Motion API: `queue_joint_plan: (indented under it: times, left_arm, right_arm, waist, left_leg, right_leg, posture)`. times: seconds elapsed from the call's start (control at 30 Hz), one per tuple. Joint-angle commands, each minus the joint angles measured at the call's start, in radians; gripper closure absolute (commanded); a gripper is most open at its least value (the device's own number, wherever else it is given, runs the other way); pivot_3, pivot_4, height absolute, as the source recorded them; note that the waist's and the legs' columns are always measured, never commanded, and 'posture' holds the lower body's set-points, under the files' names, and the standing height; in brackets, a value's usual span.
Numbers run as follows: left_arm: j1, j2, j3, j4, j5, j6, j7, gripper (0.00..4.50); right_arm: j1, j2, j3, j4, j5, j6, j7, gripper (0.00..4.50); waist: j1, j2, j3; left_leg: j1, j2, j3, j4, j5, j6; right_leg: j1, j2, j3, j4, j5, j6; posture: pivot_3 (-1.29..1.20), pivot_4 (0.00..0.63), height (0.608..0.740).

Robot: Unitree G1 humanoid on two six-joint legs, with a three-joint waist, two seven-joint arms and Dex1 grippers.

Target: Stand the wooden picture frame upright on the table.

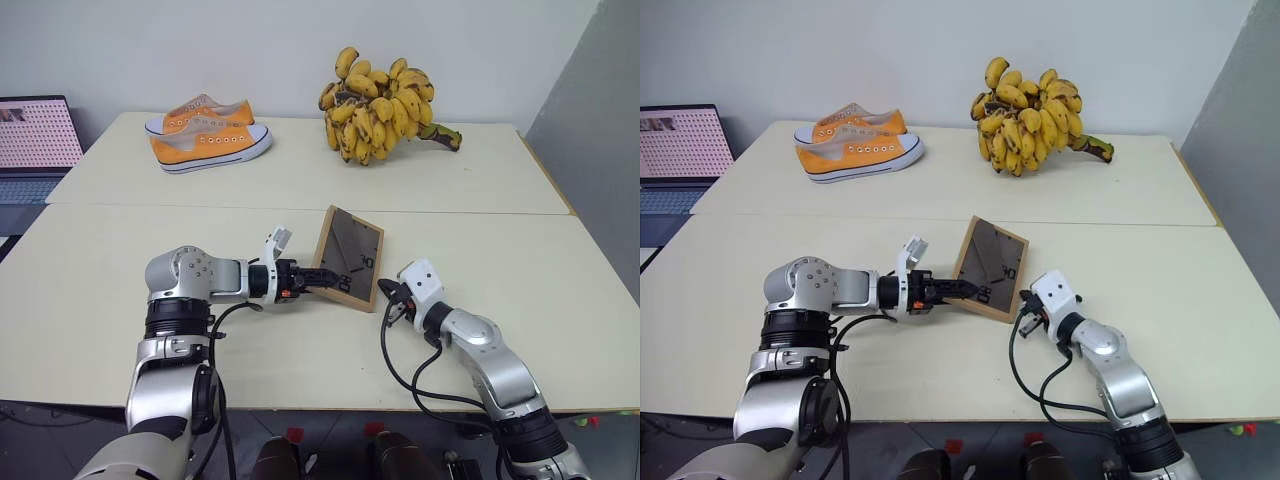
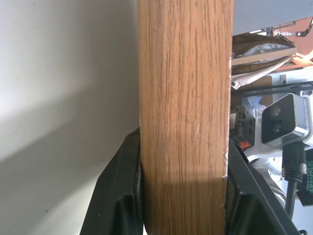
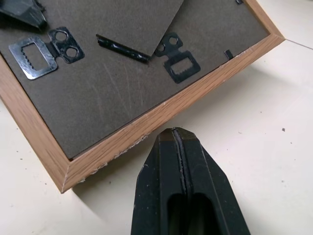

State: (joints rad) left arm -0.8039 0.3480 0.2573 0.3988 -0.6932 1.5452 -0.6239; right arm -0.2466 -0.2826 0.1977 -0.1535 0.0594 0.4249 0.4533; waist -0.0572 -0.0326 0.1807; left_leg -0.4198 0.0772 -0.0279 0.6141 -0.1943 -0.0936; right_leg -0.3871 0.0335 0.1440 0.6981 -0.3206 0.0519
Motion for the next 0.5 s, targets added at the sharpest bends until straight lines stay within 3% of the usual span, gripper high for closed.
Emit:
queue_joint_plan:
  times: [0.03,0.2,0.5]
  left_arm:
    - [-0.027,0.0,0.032,-0.009,-0.021,-0.005,-0.003,3.21]
    - [-0.034,0.002,0.043,-0.017,-0.022,-0.045,-0.008,3.21]
    - [-0.083,0.059,0.017,-0.193,0.056,-0.534,-0.082,3.21]
  right_arm:
    - [-0.001,-0.007,-0.022,-0.012,0.004,-0.029,0.001,4.5]
    - [0.008,-0.032,-0.044,-0.006,0.004,-0.039,0.005,4.5]
    - [-0.016,-0.091,-0.176,-0.027,0.067,-0.035,0.021,4.5]
  waist:
    - [0.0,0.0,0.0]
    - [0.0,0.0,0.0]
    - [0.002,0.0,0.0]
  left_leg:
    - [0.0,0.0,0.0,0.0,0.0,0.0]
    - [0.0,0.0,0.0,0.0,0.0,0.0]
    - [-0.001,0.0,0.0,0.0,0.0,0.0]
  right_leg:
    - [0.0,0.0,0.0,0.0,0.0,0.0]
    - [0.0,0.0,0.0,0.0,0.0,0.0]
    - [-0.001,0.0,0.0,-0.001,0.0,0.0]
  posture:
    - [0.0,0.15,0.74]
    - [0.0,0.15,0.74]
    - [0.0,0.15,0.74]
